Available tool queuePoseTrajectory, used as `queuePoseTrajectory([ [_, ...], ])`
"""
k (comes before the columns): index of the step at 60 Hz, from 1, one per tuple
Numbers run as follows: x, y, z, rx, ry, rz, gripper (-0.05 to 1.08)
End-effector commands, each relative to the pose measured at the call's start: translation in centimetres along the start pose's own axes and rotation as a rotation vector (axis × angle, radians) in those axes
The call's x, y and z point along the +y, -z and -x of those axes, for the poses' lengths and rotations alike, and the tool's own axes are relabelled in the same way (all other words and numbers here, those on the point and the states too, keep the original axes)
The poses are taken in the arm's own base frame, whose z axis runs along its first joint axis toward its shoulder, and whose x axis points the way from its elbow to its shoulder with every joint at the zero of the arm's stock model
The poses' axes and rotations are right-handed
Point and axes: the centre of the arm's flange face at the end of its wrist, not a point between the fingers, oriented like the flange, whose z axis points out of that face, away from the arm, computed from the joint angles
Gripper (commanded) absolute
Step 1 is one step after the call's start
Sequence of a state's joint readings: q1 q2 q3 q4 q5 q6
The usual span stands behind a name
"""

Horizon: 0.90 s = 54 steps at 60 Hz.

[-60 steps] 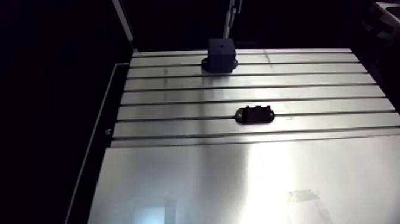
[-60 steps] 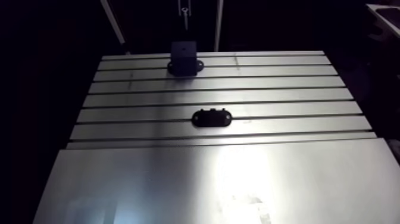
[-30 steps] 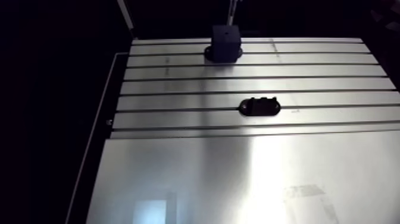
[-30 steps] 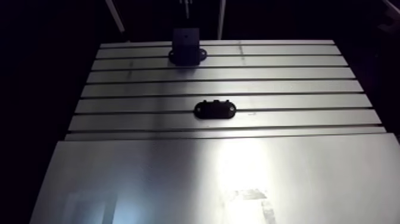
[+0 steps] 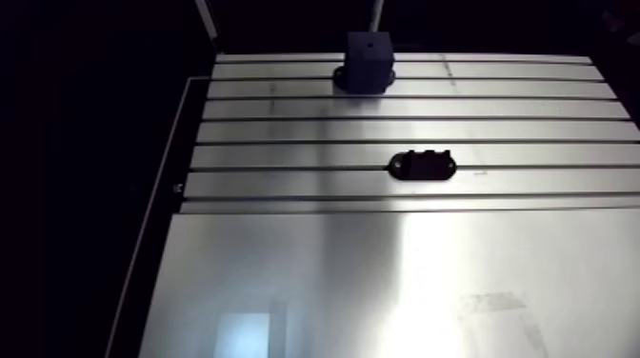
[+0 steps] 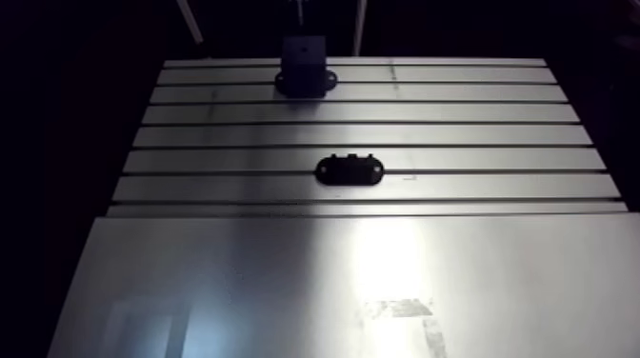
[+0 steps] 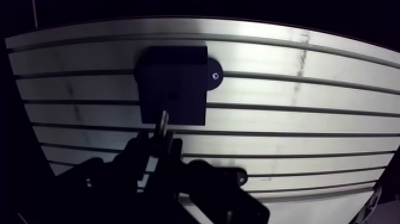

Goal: Pick up the M10 bolt and insert it into the hole until fully seated.

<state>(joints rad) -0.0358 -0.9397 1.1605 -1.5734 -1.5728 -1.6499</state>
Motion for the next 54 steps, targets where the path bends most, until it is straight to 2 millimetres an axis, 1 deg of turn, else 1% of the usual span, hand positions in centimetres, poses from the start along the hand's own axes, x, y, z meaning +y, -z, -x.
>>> queuePoseTrajectory([
  [1, 0.1, -0.4, -0.2, -0.007, 0.000, 0.012, 1.08],
  [18, 0.1, -1.4, -1.0, -0.021, 0.002, 0.013, 1.08],
  [28, 0.1, -1.4, -1.5, -0.017, 0.002, 0.012, 1.08],
  [33, -0.2, -1.1, -1.6, -0.012, 0.006, 0.011, 1.08],
  [38, -0.3, -1.5, -1.9, -0.022, 0.008, 0.011, 1.08],
  [54, -0.8, -2.1, -1.8, -0.042, 0.014, 0.012, 1.08],
])
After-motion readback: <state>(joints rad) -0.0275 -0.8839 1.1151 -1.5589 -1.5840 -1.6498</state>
